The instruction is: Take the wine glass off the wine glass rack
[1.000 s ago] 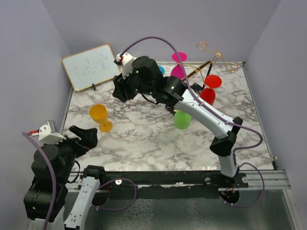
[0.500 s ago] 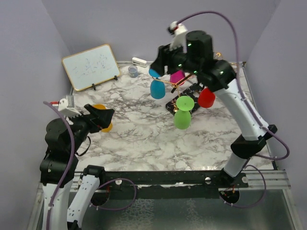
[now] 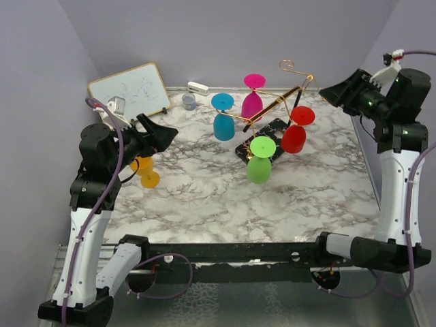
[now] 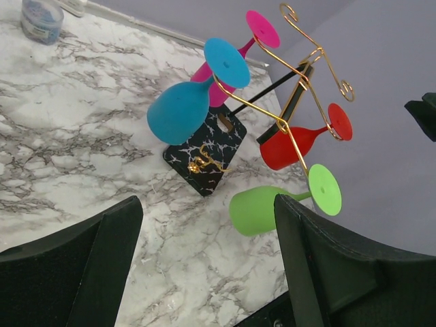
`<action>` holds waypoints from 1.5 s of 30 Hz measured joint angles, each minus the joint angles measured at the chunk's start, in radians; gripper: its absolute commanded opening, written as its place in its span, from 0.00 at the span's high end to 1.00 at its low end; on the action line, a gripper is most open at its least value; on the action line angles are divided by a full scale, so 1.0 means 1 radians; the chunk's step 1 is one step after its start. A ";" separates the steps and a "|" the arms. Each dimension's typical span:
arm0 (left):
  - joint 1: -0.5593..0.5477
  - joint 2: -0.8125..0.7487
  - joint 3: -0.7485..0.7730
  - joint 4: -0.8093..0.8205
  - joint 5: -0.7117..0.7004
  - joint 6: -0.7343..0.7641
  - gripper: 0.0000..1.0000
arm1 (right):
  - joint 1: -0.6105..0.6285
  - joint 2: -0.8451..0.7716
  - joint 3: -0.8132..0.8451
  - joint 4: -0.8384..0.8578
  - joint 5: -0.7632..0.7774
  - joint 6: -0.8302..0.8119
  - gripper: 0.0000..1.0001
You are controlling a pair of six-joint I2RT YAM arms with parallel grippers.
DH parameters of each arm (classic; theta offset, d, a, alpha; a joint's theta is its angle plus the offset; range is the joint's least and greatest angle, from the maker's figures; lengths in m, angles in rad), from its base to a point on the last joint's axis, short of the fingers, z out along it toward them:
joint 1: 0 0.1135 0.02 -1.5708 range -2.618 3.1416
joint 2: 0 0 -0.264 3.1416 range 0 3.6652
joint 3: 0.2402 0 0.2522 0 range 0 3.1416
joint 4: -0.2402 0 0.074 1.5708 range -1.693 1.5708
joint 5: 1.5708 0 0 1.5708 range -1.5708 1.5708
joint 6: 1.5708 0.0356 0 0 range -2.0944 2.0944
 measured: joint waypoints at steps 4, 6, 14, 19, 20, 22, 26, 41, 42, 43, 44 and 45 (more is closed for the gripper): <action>0.000 -0.002 -0.019 0.025 0.026 -0.002 0.20 | -0.134 -0.107 -0.198 0.063 -0.070 0.051 0.48; 0.000 -0.005 -0.027 0.031 0.037 -0.003 0.20 | -0.155 -0.120 -0.282 0.087 -0.099 0.068 0.48; 0.000 -0.023 -0.065 0.056 0.063 -0.005 0.20 | -0.157 -0.135 -0.449 0.132 -0.192 0.088 0.49; 0.000 -0.041 -0.107 0.067 0.068 -0.010 0.21 | -0.157 -0.150 -0.475 0.175 -0.236 0.087 0.50; 0.000 -0.043 -0.116 0.067 0.068 -0.012 0.21 | -0.157 -0.149 -0.478 0.185 -0.243 0.088 0.51; 0.000 -0.046 -0.126 0.066 0.069 -0.015 0.21 | -0.157 -0.148 -0.485 0.208 -0.256 0.088 0.52; 0.000 -0.050 -0.131 0.067 0.071 -0.017 0.21 | -0.157 -0.132 -0.486 0.246 -0.275 0.088 0.53; 0.000 -0.082 -0.131 0.065 0.057 -0.016 0.23 | -0.157 -0.100 -0.578 0.378 -0.291 0.100 0.56; 0.000 -0.083 -0.131 0.065 0.056 -0.016 0.23 | -0.157 -0.099 -0.587 0.396 -0.298 0.108 0.56; 0.000 -0.083 -0.131 0.065 0.055 -0.016 0.23 | -0.157 -0.098 -0.595 0.408 -0.302 0.112 0.56; 0.000 -0.083 -0.131 0.064 0.055 -0.016 0.23 | -0.157 -0.097 -0.605 0.428 -0.308 0.122 0.56; 0.000 -0.084 -0.131 0.064 0.054 -0.016 0.23 | -0.157 -0.095 -0.613 0.444 -0.314 0.130 0.56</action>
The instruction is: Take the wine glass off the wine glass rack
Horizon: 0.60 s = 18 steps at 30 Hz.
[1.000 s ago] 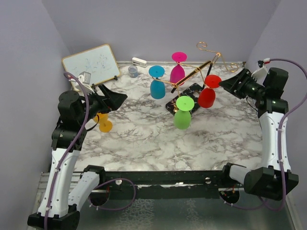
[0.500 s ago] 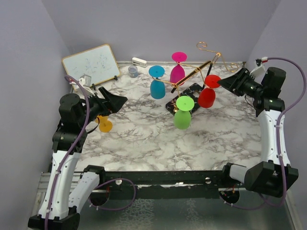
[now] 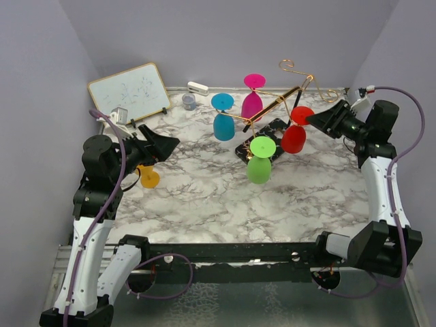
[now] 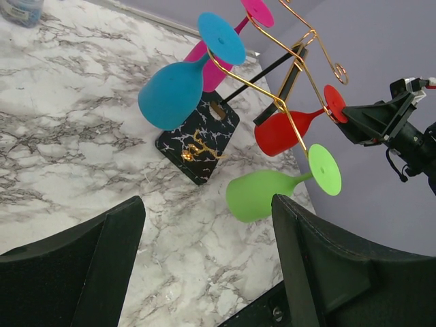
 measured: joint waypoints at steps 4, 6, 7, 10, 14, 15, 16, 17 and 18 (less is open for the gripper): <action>0.000 -0.001 0.000 -0.004 -0.003 0.001 0.23 | 0.000 0.008 -0.024 0.055 -0.015 0.031 0.61; 0.000 -0.001 0.000 -0.005 -0.005 0.001 0.23 | 0.000 0.013 -0.031 0.083 -0.022 0.045 0.64; 0.000 -0.002 0.000 -0.005 -0.006 0.002 0.23 | 0.000 0.016 -0.032 0.095 -0.026 0.054 0.65; 0.000 -0.002 0.000 -0.005 -0.007 0.003 0.23 | 0.000 0.024 -0.035 0.129 -0.037 0.069 0.71; 0.000 -0.002 0.000 -0.005 -0.009 0.004 0.23 | 0.000 0.033 -0.036 0.158 -0.044 0.087 0.85; 0.000 -0.002 0.000 -0.005 -0.010 0.004 0.23 | 0.000 0.034 -0.036 0.163 -0.044 0.092 0.87; 0.000 -0.002 0.000 -0.005 -0.011 0.004 0.23 | 0.000 0.034 -0.036 0.169 -0.046 0.096 0.88; 0.000 -0.002 0.000 -0.005 -0.011 0.004 0.23 | 0.000 0.034 -0.036 0.175 -0.050 0.100 0.89; 0.000 -0.002 0.000 -0.005 -0.012 0.004 0.23 | 0.000 0.034 -0.036 0.182 -0.051 0.104 0.91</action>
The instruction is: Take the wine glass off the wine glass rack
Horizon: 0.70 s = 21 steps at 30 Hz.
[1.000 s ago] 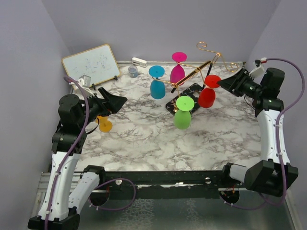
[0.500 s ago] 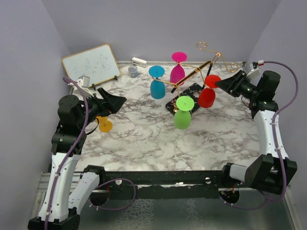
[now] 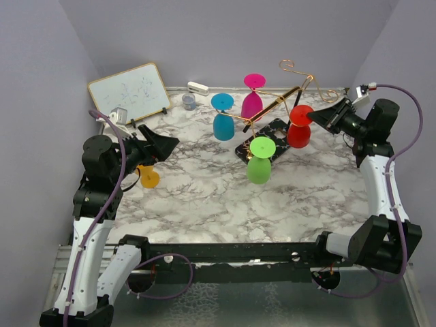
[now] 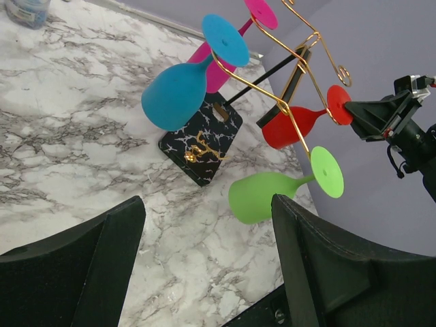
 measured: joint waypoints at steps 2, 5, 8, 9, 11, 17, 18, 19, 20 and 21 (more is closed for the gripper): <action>0.000 0.000 0.000 0.000 -0.001 0.000 0.23 | 0.000 0.000 0.000 0.011 -0.003 0.009 0.93; 0.000 0.000 0.000 0.000 -0.002 0.000 0.23 | 0.000 0.000 0.000 0.021 -0.004 0.023 0.97; 0.000 0.000 0.000 -0.001 -0.002 0.000 0.23 | 0.000 -0.003 0.000 0.029 -0.003 0.038 0.99; 0.000 0.000 0.000 -0.001 -0.002 0.000 0.23 | 0.000 -0.005 0.000 0.029 -0.003 0.042 0.99; 0.000 0.000 0.000 -0.001 -0.003 0.000 0.23 | 0.000 -0.014 0.000 0.029 -0.003 0.051 0.99; 0.000 -0.001 0.000 -0.011 -0.003 0.000 0.23 | 0.000 -0.060 0.000 0.008 -0.002 0.084 0.99; 0.000 -0.001 0.000 -0.015 -0.003 0.000 0.23 | 0.000 -0.065 0.000 0.006 -0.003 0.089 0.99; 0.000 -0.002 0.000 -0.018 -0.003 0.000 0.23 | 0.000 -0.074 0.002 0.002 -0.002 0.096 0.99; 0.000 -0.002 0.000 -0.021 -0.003 0.000 0.23 | 0.000 -0.080 0.005 -0.003 -0.003 0.100 0.99; 0.000 -0.003 0.000 -0.024 -0.003 0.000 0.23 | 0.000 -0.083 0.009 -0.009 -0.003 0.103 0.99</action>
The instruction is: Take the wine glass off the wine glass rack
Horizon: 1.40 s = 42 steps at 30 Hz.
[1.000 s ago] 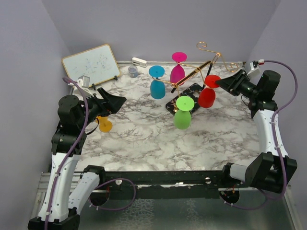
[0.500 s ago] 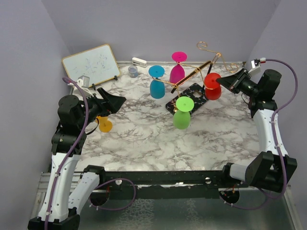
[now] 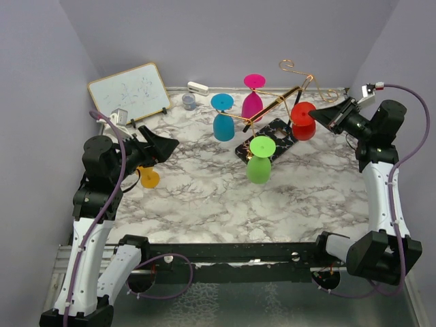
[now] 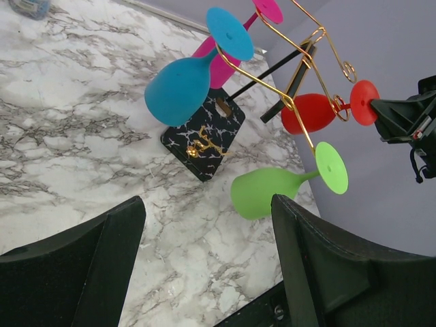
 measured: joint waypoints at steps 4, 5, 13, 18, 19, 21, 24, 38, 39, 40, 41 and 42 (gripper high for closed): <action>0.000 -0.002 0.000 -0.008 0.000 0.000 0.23 | 0.000 -0.016 0.022 -0.037 0.000 0.009 0.99; 0.000 -0.003 0.000 -0.011 0.000 0.000 0.23 | 0.000 -0.019 0.027 -0.046 0.000 0.008 0.99; 0.000 -0.009 0.000 -0.017 -0.001 0.000 0.23 | 0.000 -0.023 0.036 -0.099 -0.021 -0.002 0.99; 0.000 -0.011 -0.001 -0.015 -0.001 -0.001 0.23 | 0.000 -0.020 0.036 -0.124 -0.058 -0.034 0.99; 0.000 -0.011 -0.002 -0.013 0.000 -0.002 0.23 | 0.000 -0.019 0.036 -0.127 -0.065 -0.039 0.99; 0.000 -0.011 -0.009 -0.011 0.000 -0.005 0.24 | 0.000 -0.016 0.036 -0.128 -0.076 -0.047 0.99; 0.000 -0.010 -0.021 -0.008 0.000 -0.008 0.24 | 0.000 -0.009 0.036 -0.128 -0.091 -0.056 0.99; 0.000 -0.010 -0.029 -0.001 0.000 -0.012 0.24 | 0.026 0.047 0.051 -0.117 -0.118 -0.051 0.99; 0.000 -0.011 -0.029 0.001 0.000 -0.012 0.24 | 0.032 0.053 0.060 -0.116 -0.118 -0.051 0.99; 0.000 -0.011 -0.029 0.003 0.000 -0.012 0.24 | 0.039 0.061 0.070 -0.116 -0.117 -0.051 0.99; 0.000 -0.011 -0.030 0.004 0.000 -0.013 0.24 | 0.048 0.069 0.083 -0.116 -0.117 -0.051 0.99; 0.000 -0.011 -0.031 0.007 0.000 -0.013 0.24 | 0.055 0.077 0.093 -0.115 -0.117 -0.052 0.99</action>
